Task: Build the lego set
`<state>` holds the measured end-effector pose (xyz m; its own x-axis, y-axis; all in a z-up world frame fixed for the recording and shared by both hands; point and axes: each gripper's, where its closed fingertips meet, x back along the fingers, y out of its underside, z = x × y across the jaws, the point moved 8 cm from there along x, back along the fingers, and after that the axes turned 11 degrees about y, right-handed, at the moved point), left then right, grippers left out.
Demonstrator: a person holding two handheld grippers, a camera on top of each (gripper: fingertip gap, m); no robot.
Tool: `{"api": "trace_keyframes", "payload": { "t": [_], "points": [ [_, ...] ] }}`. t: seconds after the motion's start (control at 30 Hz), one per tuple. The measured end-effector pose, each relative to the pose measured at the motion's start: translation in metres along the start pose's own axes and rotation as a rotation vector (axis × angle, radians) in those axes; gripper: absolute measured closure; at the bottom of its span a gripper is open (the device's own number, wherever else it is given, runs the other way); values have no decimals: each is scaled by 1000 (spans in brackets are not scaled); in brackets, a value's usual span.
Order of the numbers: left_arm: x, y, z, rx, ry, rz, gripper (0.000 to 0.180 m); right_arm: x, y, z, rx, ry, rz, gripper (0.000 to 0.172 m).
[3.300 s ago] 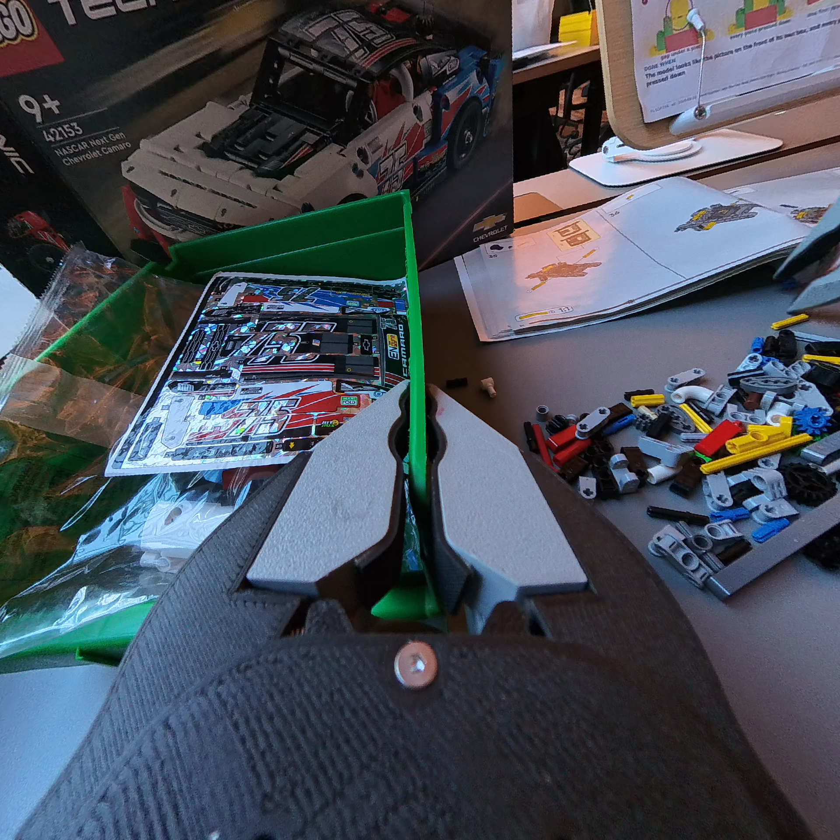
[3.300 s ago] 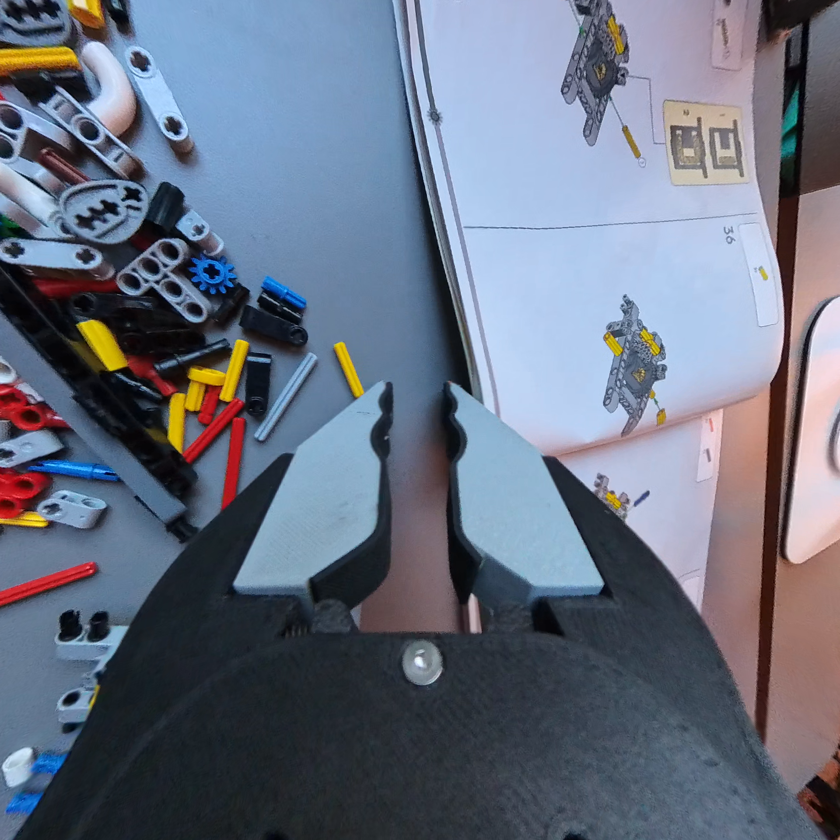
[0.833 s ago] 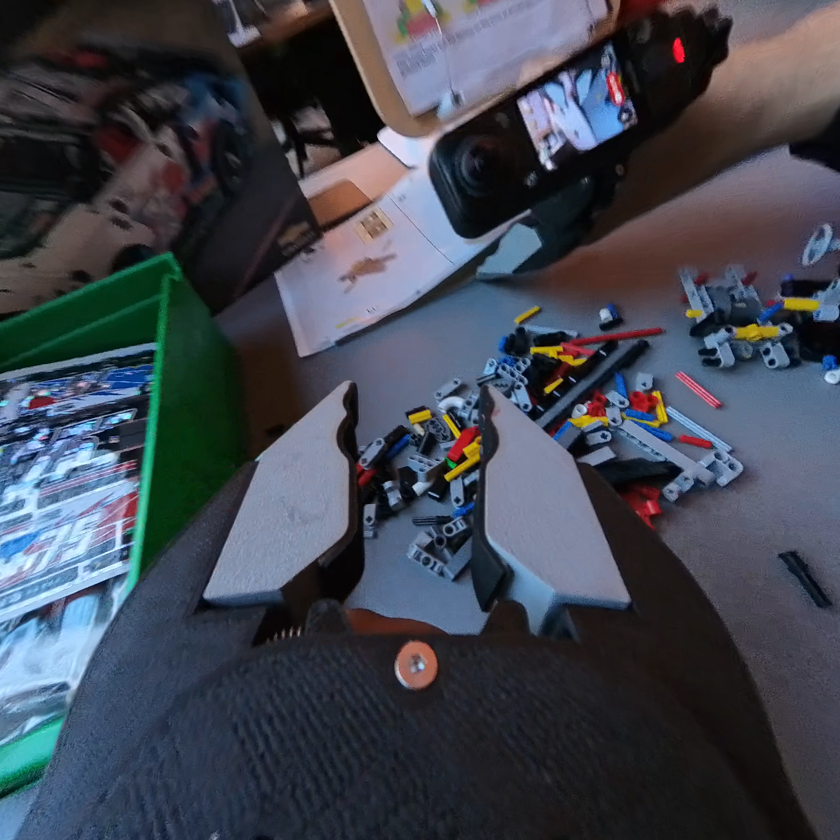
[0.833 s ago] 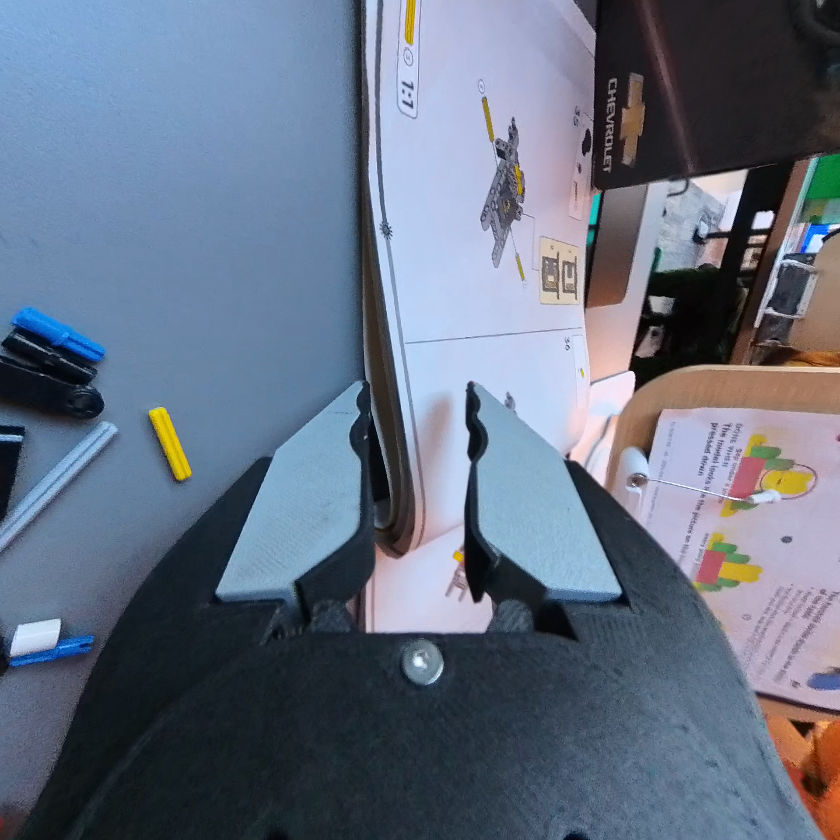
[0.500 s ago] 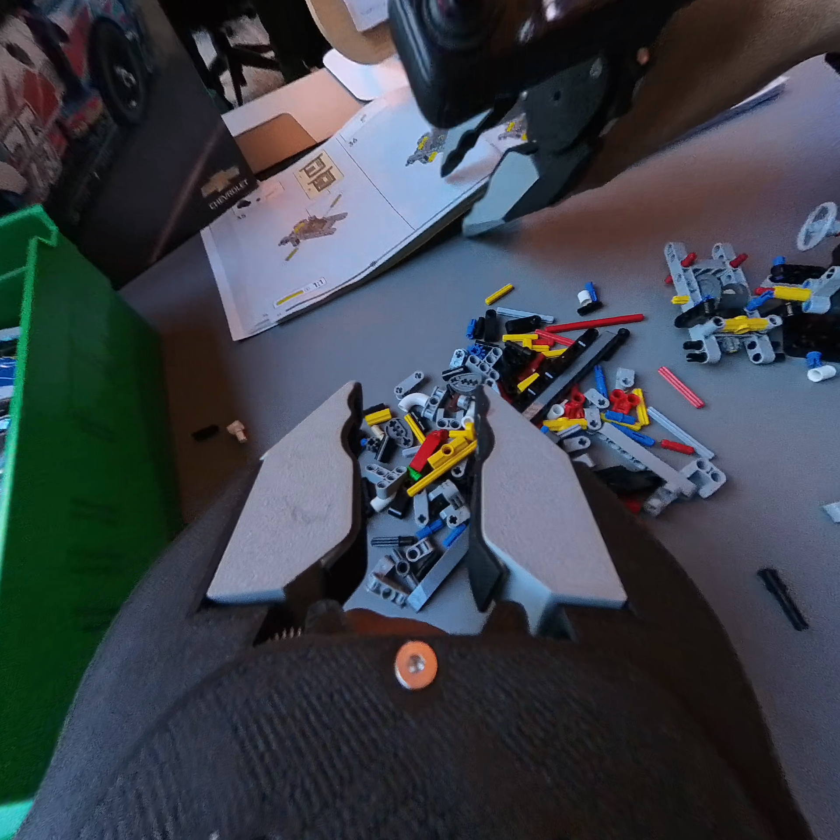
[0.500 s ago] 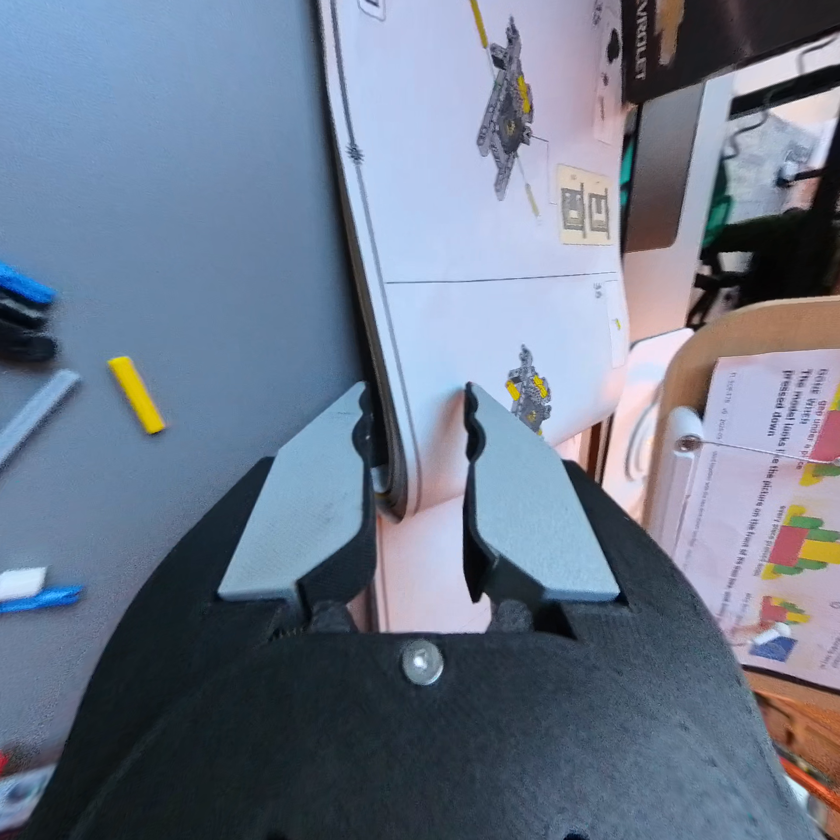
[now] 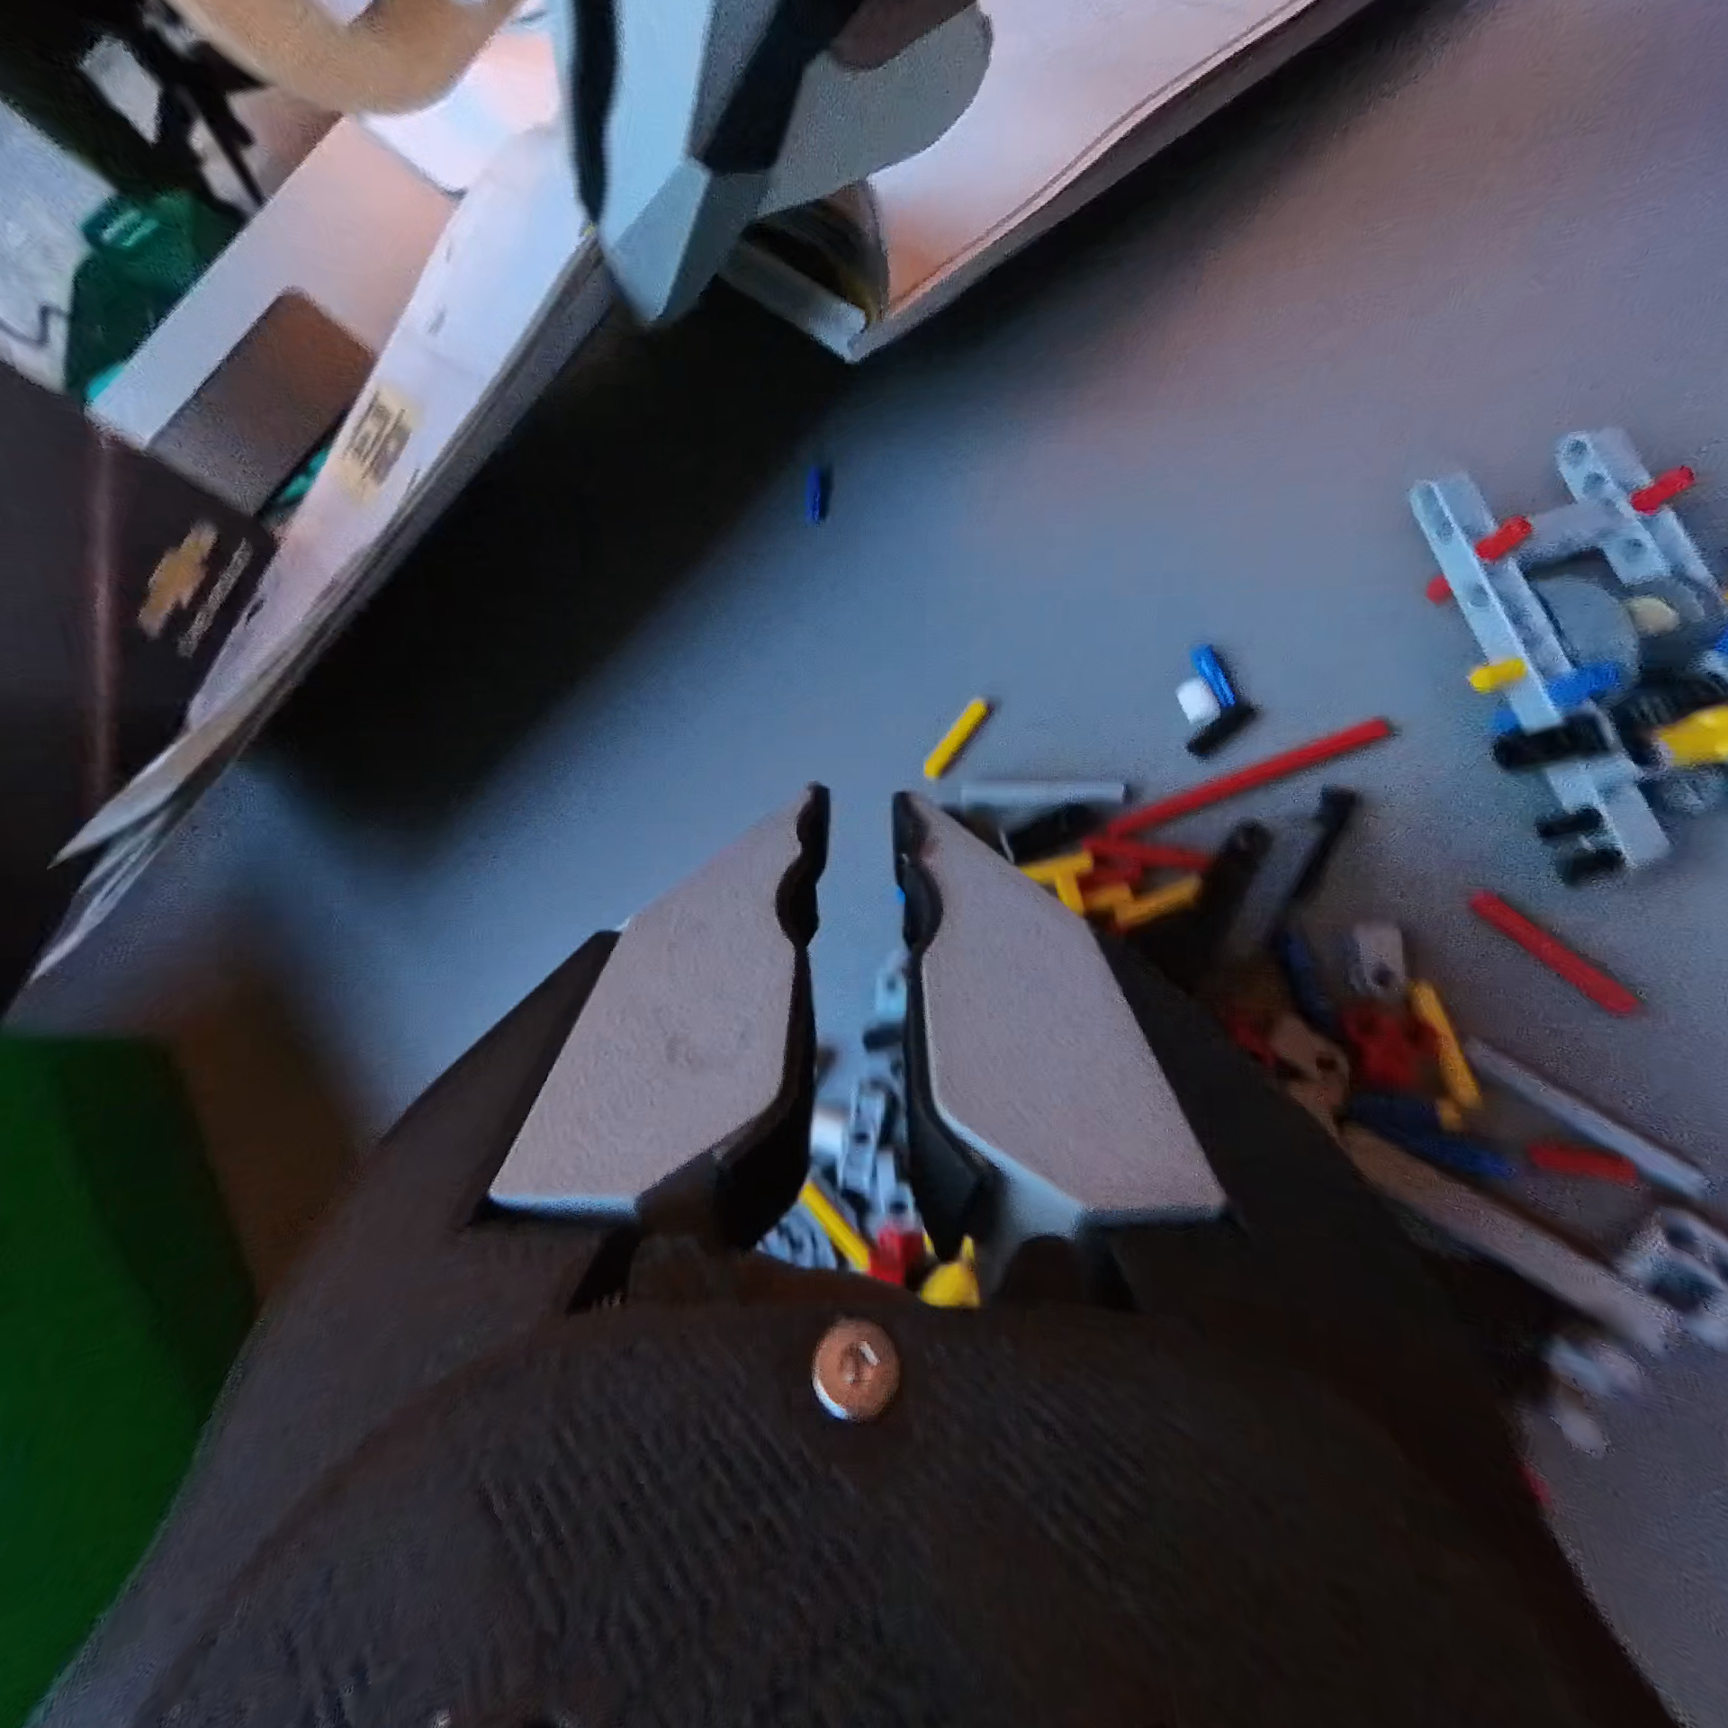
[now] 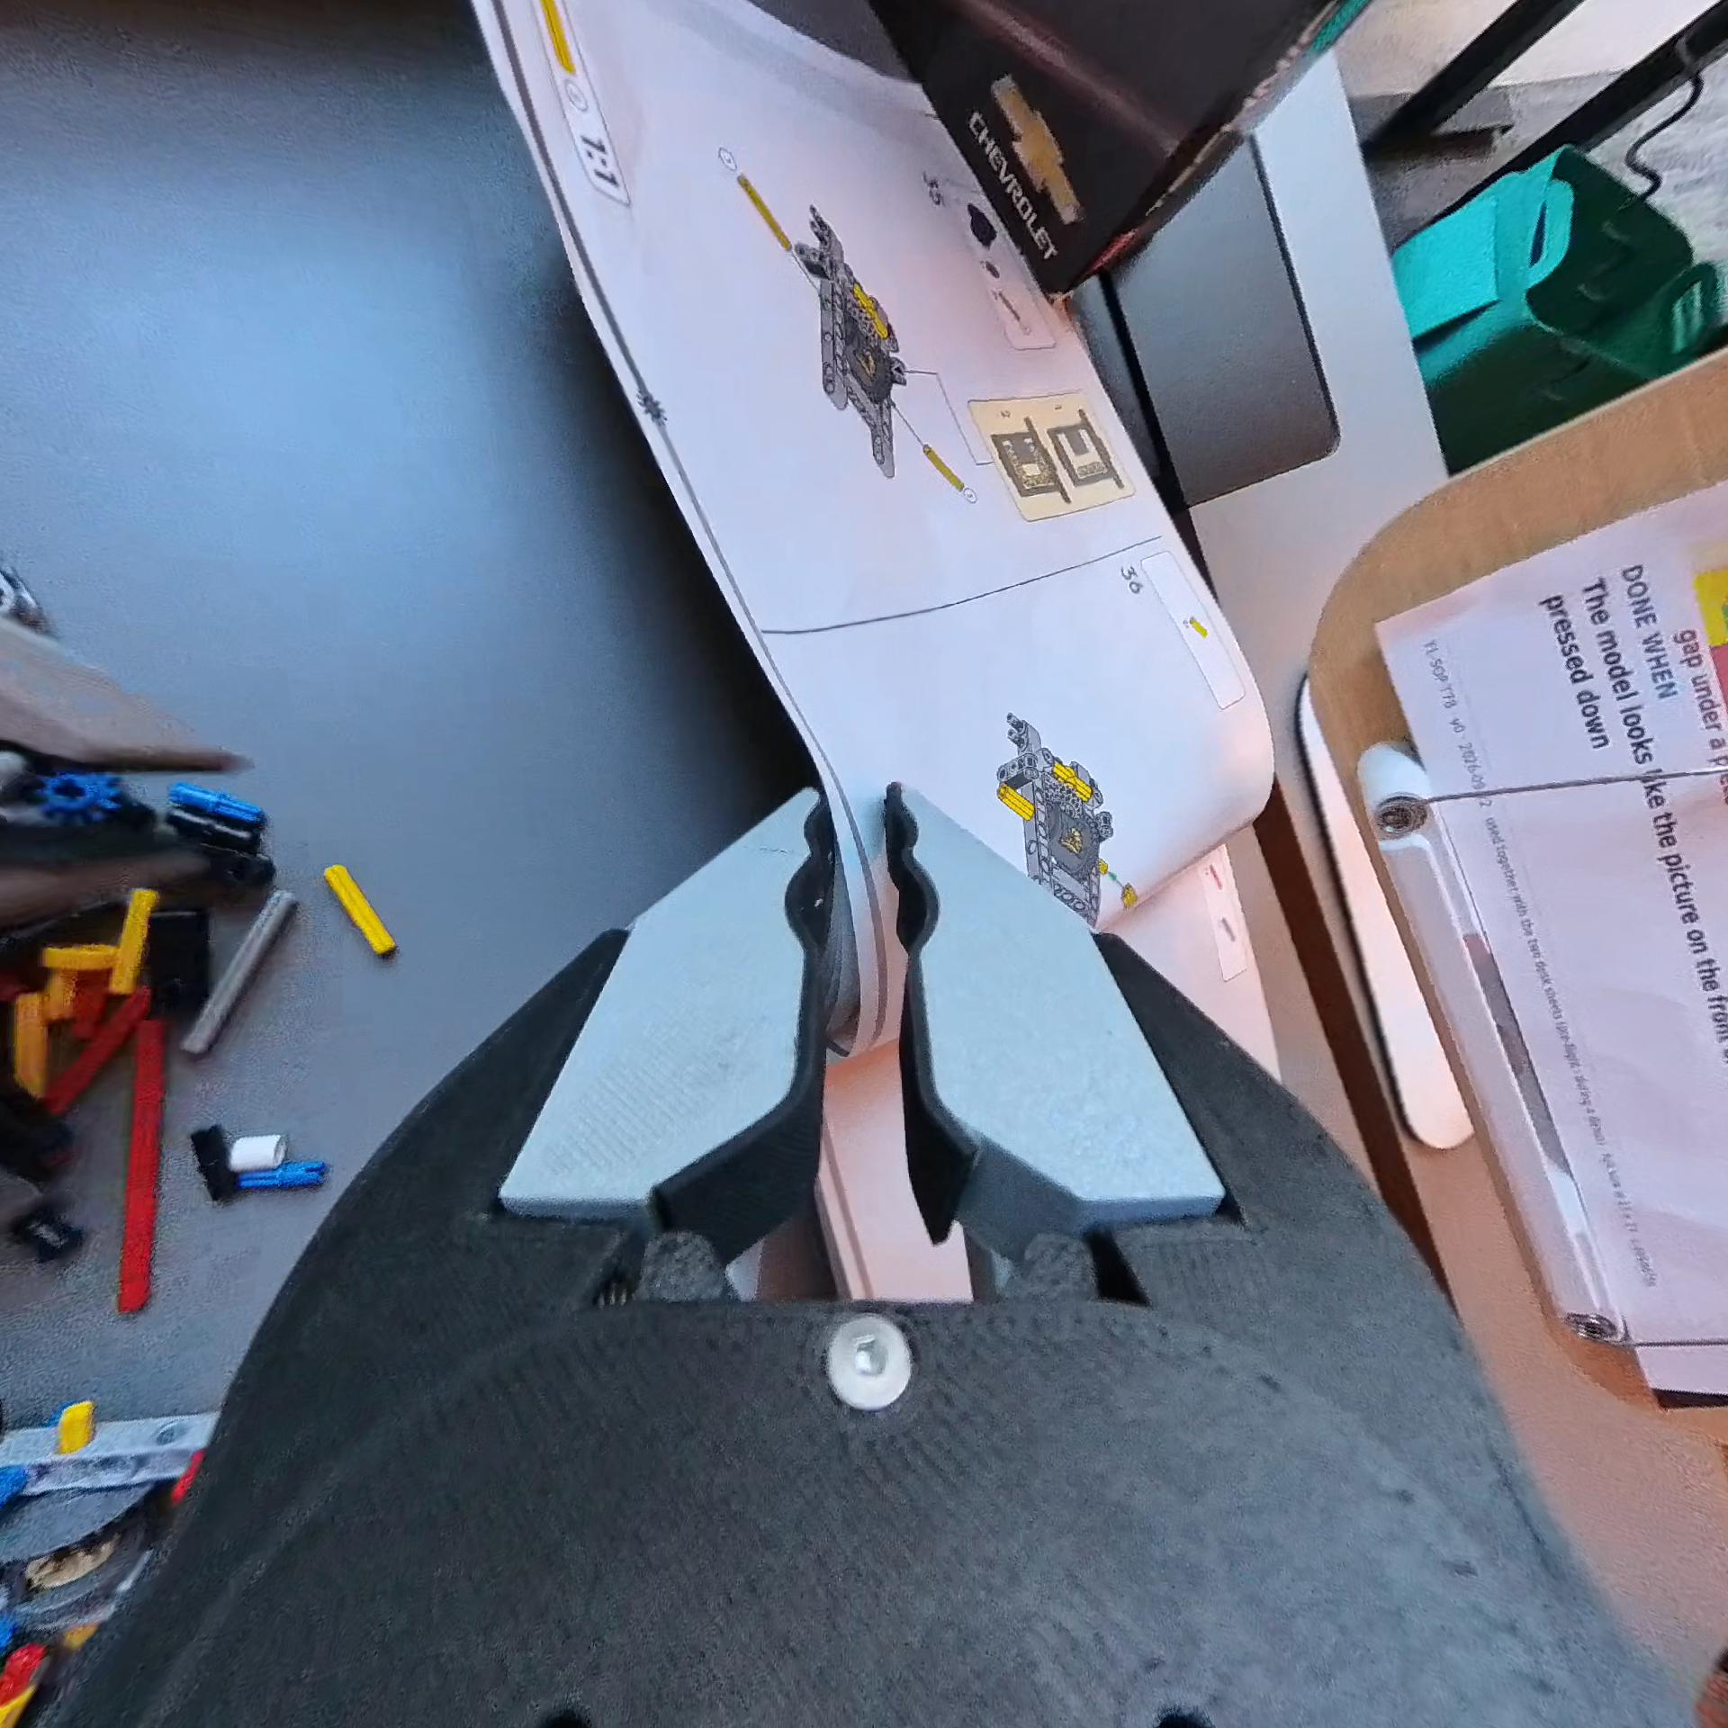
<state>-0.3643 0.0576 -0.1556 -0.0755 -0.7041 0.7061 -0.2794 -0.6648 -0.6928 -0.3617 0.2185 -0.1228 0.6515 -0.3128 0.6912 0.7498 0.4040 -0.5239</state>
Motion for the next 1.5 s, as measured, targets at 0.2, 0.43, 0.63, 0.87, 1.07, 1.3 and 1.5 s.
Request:
{"api": "trace_keyframes", "payload": {
  "t": [0.2,0.43,0.63,0.87,1.07,1.3,1.5],
  "points": [
    [-62,-23,-28,80,197,-20,144,2,-1,8,-90,-49,11,163],
    [-86,-31,-49,100,213,-23,146,3,-1,12,-115,-72,26,162],
    [-101,-44,-49,140,232,4,149,2,1,15,-149,-105,39,161],
    [-99,-46,-50,207,218,-70,178,1,3,13,-160,-121,39,160],
    [-43,-15,-36,115,187,-210,178,-2,8,-9,-133,-192,9,164],
    [40,39,-24,204,139,-212,178,-6,11,-32,-198,-269,-2,172],
    [88,73,-25,335,30,-114,177,36,20,-22,-284,-247,95,159]
  ]
}}
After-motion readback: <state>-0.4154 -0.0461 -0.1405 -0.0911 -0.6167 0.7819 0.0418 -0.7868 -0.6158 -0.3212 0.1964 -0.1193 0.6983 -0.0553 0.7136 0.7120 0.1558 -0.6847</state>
